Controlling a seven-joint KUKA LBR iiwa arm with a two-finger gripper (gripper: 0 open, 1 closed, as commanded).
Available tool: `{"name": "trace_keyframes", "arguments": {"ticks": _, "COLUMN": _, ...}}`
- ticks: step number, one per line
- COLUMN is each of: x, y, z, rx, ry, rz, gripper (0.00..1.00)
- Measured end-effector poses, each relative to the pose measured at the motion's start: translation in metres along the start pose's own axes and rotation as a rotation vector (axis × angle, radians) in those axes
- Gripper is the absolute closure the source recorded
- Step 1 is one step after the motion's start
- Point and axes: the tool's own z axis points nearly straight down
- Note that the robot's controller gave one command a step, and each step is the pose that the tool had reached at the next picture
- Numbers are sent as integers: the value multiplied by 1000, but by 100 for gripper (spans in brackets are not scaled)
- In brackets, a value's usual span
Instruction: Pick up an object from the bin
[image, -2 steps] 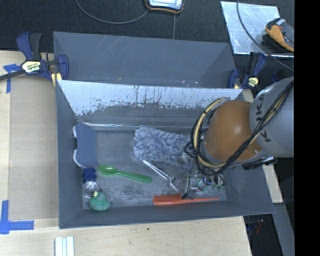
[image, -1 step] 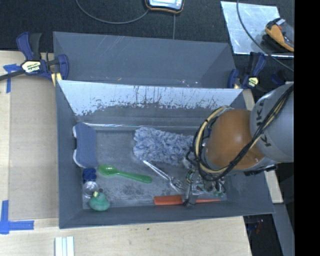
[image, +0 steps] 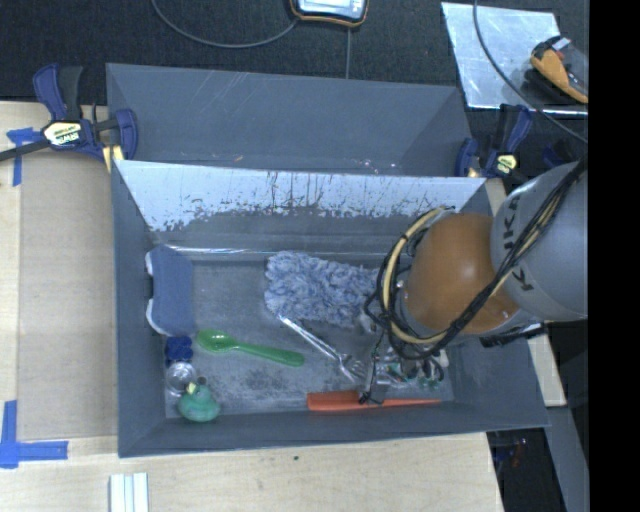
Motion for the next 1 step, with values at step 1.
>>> {"name": "trace_keyframes", "arguments": {"ticks": 1, "x": 1, "y": 7, "z": 0, "rx": 1, "ry": 0, "rz": -2, "gripper": 0}}
